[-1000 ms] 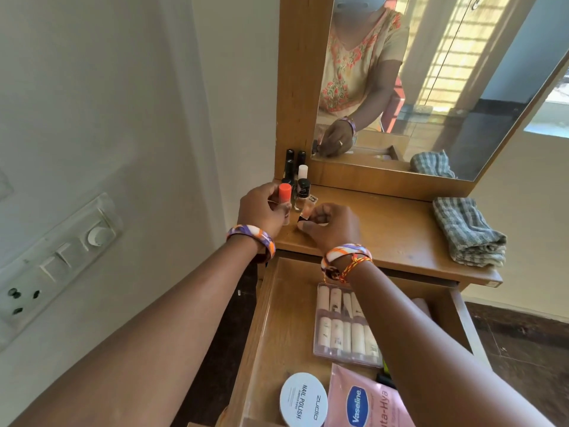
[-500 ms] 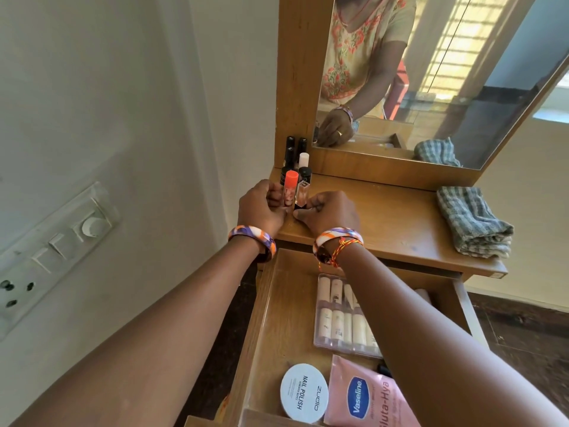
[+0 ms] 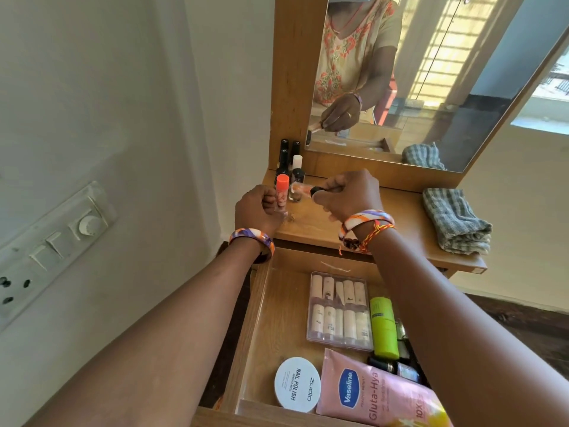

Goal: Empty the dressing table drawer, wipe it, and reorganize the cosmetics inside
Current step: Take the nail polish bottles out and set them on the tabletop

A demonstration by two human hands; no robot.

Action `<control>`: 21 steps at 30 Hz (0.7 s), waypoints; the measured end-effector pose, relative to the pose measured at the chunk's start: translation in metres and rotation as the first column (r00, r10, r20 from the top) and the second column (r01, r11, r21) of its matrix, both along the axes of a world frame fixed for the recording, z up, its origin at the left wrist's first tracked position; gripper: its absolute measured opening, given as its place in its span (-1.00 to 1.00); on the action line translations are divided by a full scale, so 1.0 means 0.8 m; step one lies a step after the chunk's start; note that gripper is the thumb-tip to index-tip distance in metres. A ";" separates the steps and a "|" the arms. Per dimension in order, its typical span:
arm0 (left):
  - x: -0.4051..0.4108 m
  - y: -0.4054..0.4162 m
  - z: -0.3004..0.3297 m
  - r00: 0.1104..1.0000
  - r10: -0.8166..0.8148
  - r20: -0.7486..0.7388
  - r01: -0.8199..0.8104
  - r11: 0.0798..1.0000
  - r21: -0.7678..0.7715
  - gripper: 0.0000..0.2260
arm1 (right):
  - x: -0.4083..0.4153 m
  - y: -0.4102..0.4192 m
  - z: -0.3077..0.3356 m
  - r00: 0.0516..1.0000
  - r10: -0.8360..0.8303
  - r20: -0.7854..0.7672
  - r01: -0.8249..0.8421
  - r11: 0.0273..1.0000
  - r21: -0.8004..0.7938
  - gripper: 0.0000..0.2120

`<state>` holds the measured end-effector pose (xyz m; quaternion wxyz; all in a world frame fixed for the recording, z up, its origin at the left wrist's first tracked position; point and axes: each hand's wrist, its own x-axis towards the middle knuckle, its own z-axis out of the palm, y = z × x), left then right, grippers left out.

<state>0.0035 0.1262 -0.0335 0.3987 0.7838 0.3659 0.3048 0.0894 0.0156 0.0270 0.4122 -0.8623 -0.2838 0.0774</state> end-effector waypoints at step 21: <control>-0.001 0.003 -0.009 0.999 -0.006 0.043 0.003 0.996 0.085 -0.76 | 0.000 0.045 -0.029 0.997 0.078 0.007 -0.075 0.979 -0.189 -0.78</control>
